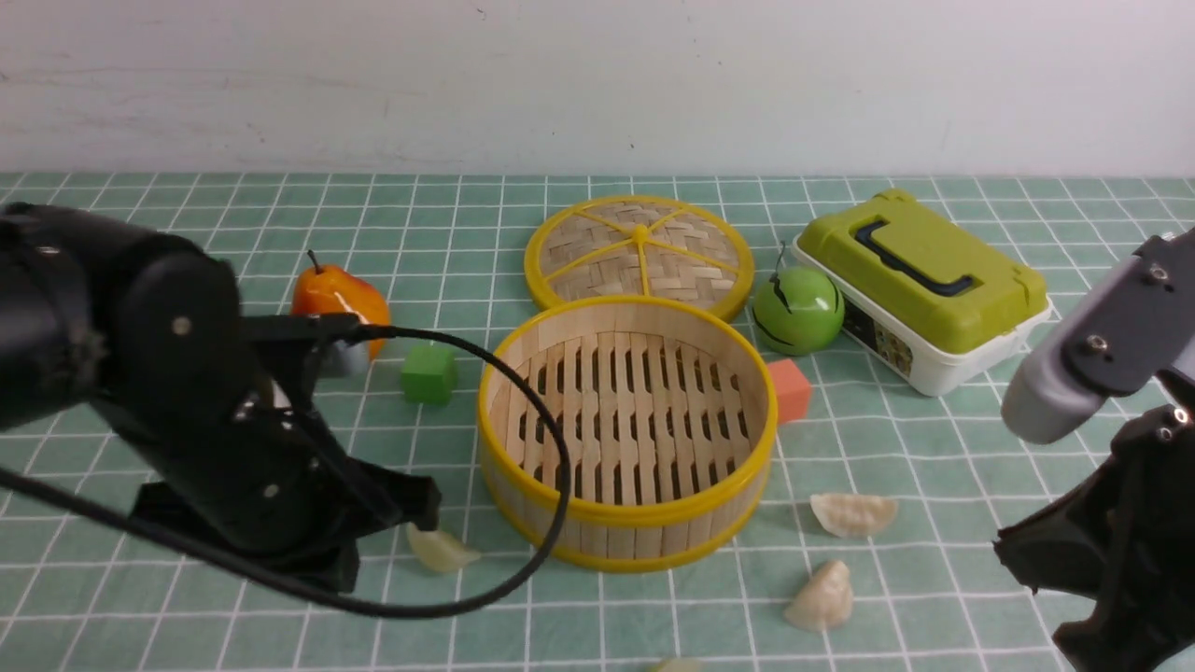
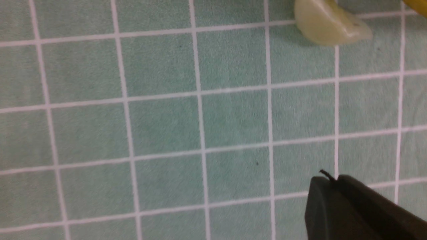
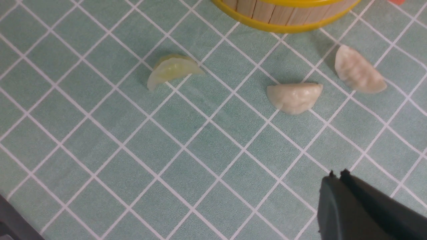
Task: Put the dumplings into the steamer on the table with the blue tablecloth.
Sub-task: 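Reach for and grasp a dumpling on the table with the left gripper, then place the dumpling into the bamboo steamer basket with the left gripper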
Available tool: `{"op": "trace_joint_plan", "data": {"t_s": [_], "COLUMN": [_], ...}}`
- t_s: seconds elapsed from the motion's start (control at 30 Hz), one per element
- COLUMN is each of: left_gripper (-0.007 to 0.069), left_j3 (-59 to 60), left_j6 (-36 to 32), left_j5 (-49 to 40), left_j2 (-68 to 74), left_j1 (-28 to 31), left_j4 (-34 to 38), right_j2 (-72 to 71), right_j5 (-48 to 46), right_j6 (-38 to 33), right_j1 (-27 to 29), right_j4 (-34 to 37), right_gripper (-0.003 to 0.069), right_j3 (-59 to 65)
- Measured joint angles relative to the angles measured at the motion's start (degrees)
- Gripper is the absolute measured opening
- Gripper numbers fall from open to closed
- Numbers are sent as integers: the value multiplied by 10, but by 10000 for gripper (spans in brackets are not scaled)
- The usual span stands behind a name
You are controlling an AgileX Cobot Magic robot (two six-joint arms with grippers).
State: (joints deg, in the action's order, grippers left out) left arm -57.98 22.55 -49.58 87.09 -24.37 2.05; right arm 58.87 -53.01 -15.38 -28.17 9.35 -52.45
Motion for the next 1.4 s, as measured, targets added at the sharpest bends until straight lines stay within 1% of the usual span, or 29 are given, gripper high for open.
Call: {"op": "trace_joint_plan", "data": {"t_s": [0.03, 0.17, 0.2, 0.23, 0.27, 0.3, 0.33, 0.43, 0.53, 0.6, 0.7, 0.73, 0.77, 0.8, 0.83, 0.9, 1.1, 1.17, 1.2, 1.27, 1.4], "left_gripper": [82, 314, 362, 408, 430, 512, 556, 630, 632, 603, 482, 459, 335, 263, 232, 223, 223, 223, 223, 223, 223], "left_j3": [-6, -26, -28, -29, -29, -29, -29, -29, -31, -31, -33, -33, -33, -33, -35, -38, -71, -111, -154, -196, -290], "left_j6": [3, 14, 19, 26, 29, 39, 48, 75, 95, 108, 121, 121, 123, 123, 120, 113, 53, 18, -12, -37, -61], "left_j5": [7, 52, 64, 78, 84, 106, 121, 166, 194, 205, 202, 201, 198, 197, 197, 193, 134, 105, 91, 78, 47], "left_j2": [16, 82, 91, 99, 103, 114, 121, 136, 149, 160, 177, 177, 178, 178, 177, 173, 117, 84, 73, 76, 117], "left_j1": [-2, -6, -6, -6, -6, -6, -6, -6, -6, -6, -6, -6, -6, -6, -6, -6, -8, -14, -25, -41, -74], "left_j4": [3, 14, 14, 13, 13, 8, 4, -7, -12, -13, -15, -15, -16, -15, -15, -15, -11, 0, 10, 15, 26], "right_j2": [0, 0, 0, 0, 0, 0, 0, 0, 0, 0, 0, 0, 0, 0, 0, 0, 0, 0, 0, 0, 0], "right_j5": [0, 0, 0, 0, 0, 0, 0, 0, 0, 0, 0, 0, 1, 2, 4, 5, 5, 8, 11, 15, 18], "right_j6": [0, 0, 0, 0, 0, 0, 0, 0, 0, 0, 0, 0, 0, 0, 0, 0, 0, 0, 0, 0, 0], "right_j1": [0, 0, 0, 0, 0, -1, -1, -2, -2, -2, -2, -2, -2, -2, -2, -2, -2, -2, -2, -2, -2], "right_j4": [0, 0, 0, 0, 0, 0, 0, 0, 0, 0, 0, 0, 0, 0, 0, 0, -2, -2, -2, -2, -2], "right_gripper": [-15, -14, -14, -14, -14, -12, -11, -11, -11, -11, -11, -11, -11, -10, -10, -8, -4, -4, -1, 0, 3], "right_j3": [0, 0, 0, -1, -1, -1, -1, -1, -1, -1, -1, -1, -1, -1, -1, -1, -1, -1, -1, -1, -1]}}
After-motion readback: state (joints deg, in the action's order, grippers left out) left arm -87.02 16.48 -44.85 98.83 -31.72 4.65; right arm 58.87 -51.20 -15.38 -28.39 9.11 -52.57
